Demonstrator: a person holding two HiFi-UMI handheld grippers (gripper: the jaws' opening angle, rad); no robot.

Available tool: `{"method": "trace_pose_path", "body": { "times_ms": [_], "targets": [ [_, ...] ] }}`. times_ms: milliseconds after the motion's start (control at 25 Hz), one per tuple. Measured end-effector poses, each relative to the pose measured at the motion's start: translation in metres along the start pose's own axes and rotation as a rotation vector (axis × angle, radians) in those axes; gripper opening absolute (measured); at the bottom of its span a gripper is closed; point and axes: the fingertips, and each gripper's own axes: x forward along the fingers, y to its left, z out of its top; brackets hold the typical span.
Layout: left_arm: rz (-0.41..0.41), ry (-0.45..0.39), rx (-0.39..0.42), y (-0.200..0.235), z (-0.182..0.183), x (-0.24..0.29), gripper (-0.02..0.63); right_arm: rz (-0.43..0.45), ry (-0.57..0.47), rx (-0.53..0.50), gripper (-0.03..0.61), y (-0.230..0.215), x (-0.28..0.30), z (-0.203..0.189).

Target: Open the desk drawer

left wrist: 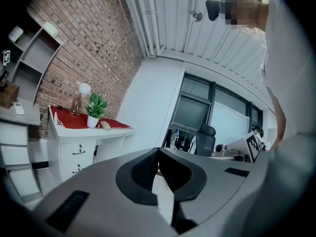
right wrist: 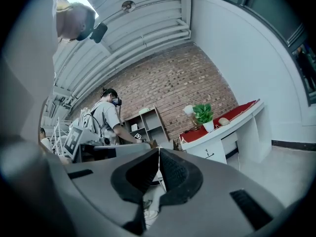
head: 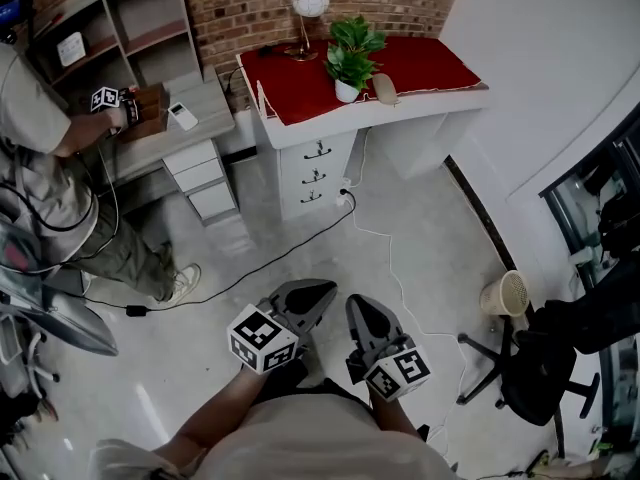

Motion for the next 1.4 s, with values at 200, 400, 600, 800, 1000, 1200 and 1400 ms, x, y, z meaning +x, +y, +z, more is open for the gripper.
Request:
{"method": "trace_pose_path", "body": {
  "times_ms": [200, 400, 600, 800, 1000, 1200, 1400],
  "targets": [
    [-0.025, 0.015, -0.020, 0.016, -0.003, 0.004, 0.011, -0.004, 0.010, 0.010, 0.017, -0.002, 0.019, -0.006],
    [-0.047, 0.027, -0.005, 0.030, -0.003, 0.003, 0.011, -0.021, 0.000, 0.035, 0.017, -0.006, 0.034, -0.012],
    [-0.050, 0.018, -0.005, 0.039, 0.002, 0.000, 0.011, -0.031, -0.015, 0.032, 0.017, -0.006, 0.040, -0.009],
    [-0.057, 0.015, -0.005, 0.040, 0.003, -0.003, 0.011, -0.050, -0.022, 0.030, 0.017, -0.007, 0.039, -0.006],
    [-0.065, 0.010, -0.001, 0.037, 0.005, -0.008, 0.011, -0.058, -0.026, 0.024, 0.017, -0.003, 0.037, -0.005],
    [-0.055, 0.014, -0.010, 0.039, 0.003, -0.013, 0.011, -0.057, -0.025, 0.026, 0.017, -0.001, 0.038, -0.004],
    [-0.045, 0.008, -0.016, 0.045, 0.002, -0.012, 0.011, -0.051, -0.013, 0.021, 0.017, -0.003, 0.042, -0.006]
  ]
}}
